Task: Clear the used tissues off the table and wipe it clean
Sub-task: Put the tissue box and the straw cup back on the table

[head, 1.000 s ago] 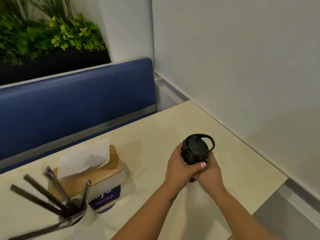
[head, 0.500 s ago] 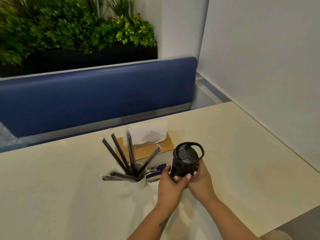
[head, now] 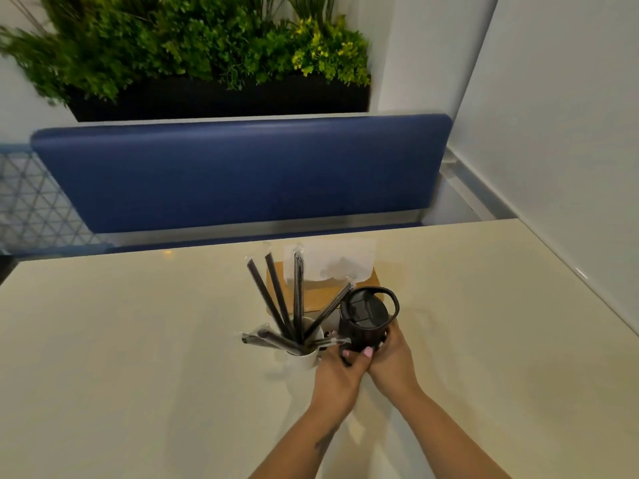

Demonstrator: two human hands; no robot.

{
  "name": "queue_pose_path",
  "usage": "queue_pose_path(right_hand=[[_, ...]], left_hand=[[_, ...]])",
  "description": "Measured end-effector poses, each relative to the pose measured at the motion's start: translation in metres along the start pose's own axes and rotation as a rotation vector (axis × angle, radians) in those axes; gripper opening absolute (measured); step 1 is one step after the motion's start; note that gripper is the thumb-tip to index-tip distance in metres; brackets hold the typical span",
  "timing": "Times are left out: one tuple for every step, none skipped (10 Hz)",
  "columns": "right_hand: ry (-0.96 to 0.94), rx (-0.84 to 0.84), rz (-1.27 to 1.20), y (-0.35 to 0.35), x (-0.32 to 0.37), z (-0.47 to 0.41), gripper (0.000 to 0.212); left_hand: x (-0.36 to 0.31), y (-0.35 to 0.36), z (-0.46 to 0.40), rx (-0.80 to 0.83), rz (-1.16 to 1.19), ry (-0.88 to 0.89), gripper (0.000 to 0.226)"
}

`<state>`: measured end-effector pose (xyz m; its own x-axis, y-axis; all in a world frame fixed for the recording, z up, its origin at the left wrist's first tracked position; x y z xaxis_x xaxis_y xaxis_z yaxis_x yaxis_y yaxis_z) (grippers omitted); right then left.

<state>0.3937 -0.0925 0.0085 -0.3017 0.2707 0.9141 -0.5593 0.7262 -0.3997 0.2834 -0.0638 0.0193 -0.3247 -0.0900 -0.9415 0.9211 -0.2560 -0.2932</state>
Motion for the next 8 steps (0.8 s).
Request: queue_pose_path(right_hand=[[-0.004,0.006,-0.004,0.004,0.0,-0.002,0.069],[0.007,0.012,-0.004,0.006,-0.001,-0.006,0.067],[0.01,0.027,0.002,0.009,-0.002,-0.009,0.065],[0.033,0.036,-0.024,0.01,-0.003,-0.011,0.064],[0.048,0.062,-0.042,0.007,-0.002,-0.009,0.065],[0.037,0.08,-0.012,0.003,0.0,-0.007,0.064],[0.002,0.13,0.031,0.0,0.0,-0.008,0.064],[-0.011,0.17,0.108,-0.005,-0.001,-0.005,0.064]], left_hand=[[-0.001,0.0,-0.001,-0.007,-0.018,-0.016,0.021],[-0.003,0.0,-0.002,-0.008,-0.03,-0.033,0.021],[-0.006,0.0,-0.002,-0.017,-0.004,-0.018,0.018],[-0.008,0.0,-0.001,-0.016,0.011,-0.021,0.016],[-0.009,-0.001,0.0,-0.018,0.013,-0.027,0.019],[-0.011,-0.002,0.003,-0.013,0.021,-0.025,0.021],[-0.01,-0.002,0.006,-0.003,0.055,-0.052,0.011],[-0.001,0.0,0.01,-0.017,0.011,-0.102,0.022]])
Point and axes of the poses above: each hand's wrist, its own z-axis away from the middle knuckle, its own y-axis out of the palm, x = y × z, the point moved 3 cm from there along -z, towards the middle knuckle, and after that the axes turned 15 degrees about -x, right-handed, at the moved point
